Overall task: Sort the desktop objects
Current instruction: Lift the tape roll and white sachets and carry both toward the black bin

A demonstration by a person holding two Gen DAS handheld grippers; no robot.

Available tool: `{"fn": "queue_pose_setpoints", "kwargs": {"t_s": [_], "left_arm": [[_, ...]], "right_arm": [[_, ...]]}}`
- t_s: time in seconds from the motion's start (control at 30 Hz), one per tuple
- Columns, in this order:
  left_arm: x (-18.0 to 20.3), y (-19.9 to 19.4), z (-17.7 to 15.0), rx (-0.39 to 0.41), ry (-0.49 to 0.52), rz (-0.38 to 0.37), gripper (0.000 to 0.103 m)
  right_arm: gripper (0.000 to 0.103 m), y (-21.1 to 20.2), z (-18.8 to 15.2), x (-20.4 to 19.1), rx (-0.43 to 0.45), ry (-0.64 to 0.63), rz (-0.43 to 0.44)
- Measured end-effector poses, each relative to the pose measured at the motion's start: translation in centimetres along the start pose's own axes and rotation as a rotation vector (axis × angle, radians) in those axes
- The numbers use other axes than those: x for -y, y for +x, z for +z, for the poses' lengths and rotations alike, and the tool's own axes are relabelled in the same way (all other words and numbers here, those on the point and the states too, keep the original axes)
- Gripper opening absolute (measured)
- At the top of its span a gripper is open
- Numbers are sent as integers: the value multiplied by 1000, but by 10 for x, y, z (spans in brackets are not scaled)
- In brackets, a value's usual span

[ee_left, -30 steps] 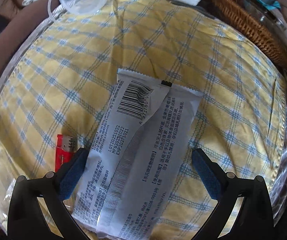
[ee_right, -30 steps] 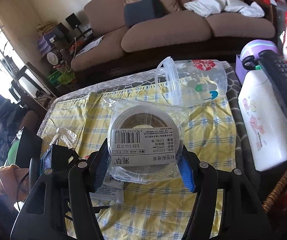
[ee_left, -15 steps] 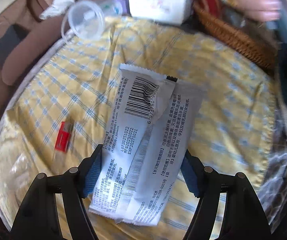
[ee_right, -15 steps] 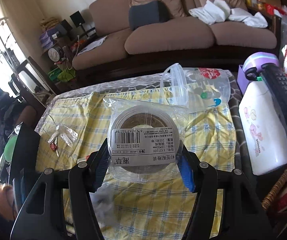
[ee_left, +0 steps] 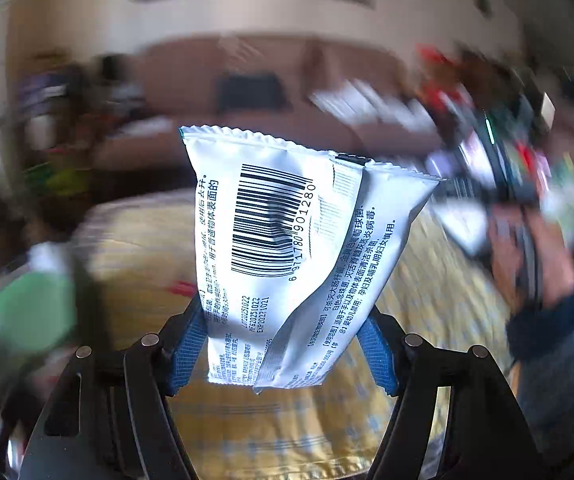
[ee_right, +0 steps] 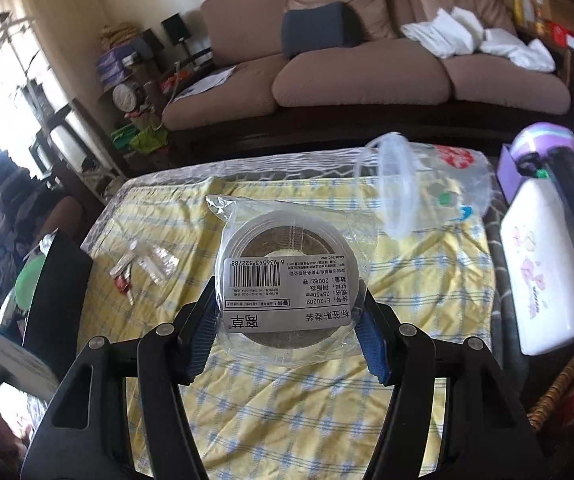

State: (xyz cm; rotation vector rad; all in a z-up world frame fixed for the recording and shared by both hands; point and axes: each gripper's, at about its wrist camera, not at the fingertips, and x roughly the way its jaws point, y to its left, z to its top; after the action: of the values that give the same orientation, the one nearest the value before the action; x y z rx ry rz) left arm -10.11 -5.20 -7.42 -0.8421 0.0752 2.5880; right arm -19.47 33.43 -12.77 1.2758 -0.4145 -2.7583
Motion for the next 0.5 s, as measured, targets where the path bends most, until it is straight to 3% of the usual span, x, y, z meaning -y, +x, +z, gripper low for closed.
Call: {"fn": "queue_pose_setpoints", "kwargs": {"t_s": [0.1,0.17,0.27,0.4,0.5], "left_arm": [[-49,-48,-8,111,-190,131,72],[-83,-71,-17,136,-288,271,72],[-125,-94,-31,131,-400,410,72],[-167,-100,-41,15,-506,503,72],[-190,-103,-58,-81,-605,575,72]], "right_arm": [[59,-2,0,-20,9,-50,41],[59,-4,0,-36,14,-86,74],[59,-8,-2,-54,31,-122,110],[59,-2,-6,-72,14,-134,250],[59,4,-11,-89,-15,-169,277]]}}
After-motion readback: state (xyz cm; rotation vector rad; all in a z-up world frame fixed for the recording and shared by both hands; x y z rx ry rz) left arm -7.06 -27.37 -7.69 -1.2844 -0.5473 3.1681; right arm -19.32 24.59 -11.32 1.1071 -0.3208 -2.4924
